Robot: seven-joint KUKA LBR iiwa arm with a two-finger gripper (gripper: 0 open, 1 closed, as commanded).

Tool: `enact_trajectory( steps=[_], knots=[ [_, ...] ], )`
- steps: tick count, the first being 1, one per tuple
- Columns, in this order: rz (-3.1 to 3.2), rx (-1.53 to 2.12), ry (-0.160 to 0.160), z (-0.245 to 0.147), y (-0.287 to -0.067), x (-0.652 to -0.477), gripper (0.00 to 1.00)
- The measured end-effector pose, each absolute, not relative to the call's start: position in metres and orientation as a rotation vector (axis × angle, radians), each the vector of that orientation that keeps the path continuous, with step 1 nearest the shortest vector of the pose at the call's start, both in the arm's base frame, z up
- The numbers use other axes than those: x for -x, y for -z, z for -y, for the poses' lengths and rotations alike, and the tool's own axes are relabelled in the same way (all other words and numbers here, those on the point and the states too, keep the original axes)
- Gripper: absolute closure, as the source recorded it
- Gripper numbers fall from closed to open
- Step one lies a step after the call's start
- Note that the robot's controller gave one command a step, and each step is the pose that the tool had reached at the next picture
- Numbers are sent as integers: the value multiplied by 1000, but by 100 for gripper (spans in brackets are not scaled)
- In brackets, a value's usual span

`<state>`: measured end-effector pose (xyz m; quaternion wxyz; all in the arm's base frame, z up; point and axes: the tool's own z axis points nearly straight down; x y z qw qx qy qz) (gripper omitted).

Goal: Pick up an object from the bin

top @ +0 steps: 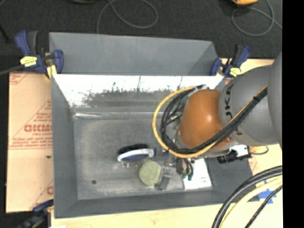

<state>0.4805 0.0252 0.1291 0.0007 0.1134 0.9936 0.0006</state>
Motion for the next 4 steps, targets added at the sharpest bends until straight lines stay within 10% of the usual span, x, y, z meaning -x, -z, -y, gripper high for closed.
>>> enact_trajectory(
  steps=[1,2,4],
  knots=[
    [-3100,-480,-1,-15,-103,-509,0],
    [-3063,-508,5,-53,-81,-485,100],
    [-3088,-506,-3,-46,-78,-497,100]
  ],
)
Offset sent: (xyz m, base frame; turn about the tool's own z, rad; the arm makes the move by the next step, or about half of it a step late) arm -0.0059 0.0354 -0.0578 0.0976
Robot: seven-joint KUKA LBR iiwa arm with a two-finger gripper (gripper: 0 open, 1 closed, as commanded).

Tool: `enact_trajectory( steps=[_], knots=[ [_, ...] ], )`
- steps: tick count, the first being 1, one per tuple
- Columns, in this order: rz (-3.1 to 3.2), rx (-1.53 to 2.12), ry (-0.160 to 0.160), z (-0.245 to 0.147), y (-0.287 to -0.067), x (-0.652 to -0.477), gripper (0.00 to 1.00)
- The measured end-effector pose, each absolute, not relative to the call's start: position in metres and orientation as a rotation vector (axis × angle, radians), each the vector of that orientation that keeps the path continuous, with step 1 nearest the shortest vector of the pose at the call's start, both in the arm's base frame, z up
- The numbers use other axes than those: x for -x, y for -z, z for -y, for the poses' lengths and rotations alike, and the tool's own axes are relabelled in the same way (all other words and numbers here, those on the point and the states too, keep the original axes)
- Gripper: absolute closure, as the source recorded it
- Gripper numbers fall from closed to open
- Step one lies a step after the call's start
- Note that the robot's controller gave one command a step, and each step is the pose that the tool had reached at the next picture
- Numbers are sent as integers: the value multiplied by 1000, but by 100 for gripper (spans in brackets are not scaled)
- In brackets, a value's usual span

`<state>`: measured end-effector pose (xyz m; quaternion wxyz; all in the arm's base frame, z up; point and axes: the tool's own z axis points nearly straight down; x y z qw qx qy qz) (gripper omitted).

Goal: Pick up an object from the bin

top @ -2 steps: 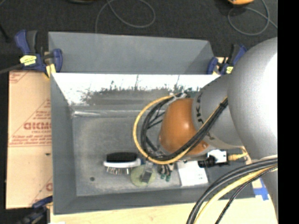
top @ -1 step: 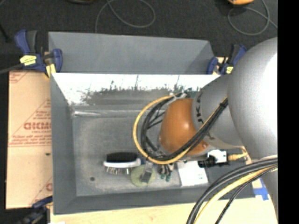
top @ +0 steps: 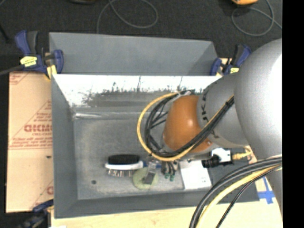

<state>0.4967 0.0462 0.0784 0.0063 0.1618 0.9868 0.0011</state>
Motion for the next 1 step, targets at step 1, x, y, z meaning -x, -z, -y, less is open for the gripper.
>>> enact_trajectory(
  steps=[1],
  knots=[
    [-3094,-493,-26,-29,-78,-501,100]
  ],
)
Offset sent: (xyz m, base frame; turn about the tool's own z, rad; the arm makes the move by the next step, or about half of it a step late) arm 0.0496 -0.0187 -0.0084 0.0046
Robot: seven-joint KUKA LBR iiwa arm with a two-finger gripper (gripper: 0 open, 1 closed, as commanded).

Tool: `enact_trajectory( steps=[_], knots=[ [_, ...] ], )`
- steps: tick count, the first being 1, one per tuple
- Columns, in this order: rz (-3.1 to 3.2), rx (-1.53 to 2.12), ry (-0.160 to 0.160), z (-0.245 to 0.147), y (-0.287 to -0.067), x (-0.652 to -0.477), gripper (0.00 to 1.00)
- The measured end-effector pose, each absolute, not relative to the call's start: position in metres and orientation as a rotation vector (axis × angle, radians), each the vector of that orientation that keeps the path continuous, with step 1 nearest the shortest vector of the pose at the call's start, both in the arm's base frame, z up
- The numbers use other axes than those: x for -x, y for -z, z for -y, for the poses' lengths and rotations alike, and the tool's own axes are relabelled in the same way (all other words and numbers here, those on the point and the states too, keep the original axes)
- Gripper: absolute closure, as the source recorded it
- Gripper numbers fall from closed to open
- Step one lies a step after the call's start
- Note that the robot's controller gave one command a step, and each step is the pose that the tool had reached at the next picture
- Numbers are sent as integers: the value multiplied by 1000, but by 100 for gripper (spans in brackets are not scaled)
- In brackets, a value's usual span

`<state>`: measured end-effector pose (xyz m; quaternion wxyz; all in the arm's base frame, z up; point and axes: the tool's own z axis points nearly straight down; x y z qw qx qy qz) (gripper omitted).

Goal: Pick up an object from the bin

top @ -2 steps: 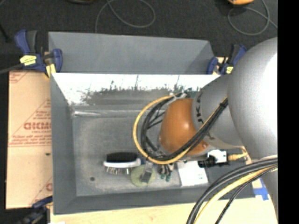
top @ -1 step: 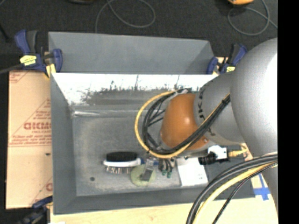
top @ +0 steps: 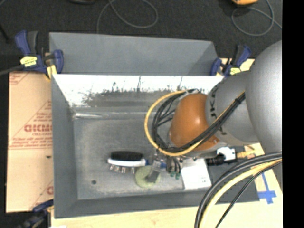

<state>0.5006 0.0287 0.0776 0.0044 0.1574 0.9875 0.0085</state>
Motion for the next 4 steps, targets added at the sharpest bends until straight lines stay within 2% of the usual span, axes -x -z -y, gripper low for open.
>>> enact_trajectory(
  steps=[1,2,3,4],
  knots=[
    [-3117,-510,-3,-15,-76,-530,100],
    [-3097,-519,2,-24,-84,-536,100],
    [-3096,-542,-16,-16,-82,-543,100],
    [-3091,-572,-3,-4,-116,-534,100]
  ],
)
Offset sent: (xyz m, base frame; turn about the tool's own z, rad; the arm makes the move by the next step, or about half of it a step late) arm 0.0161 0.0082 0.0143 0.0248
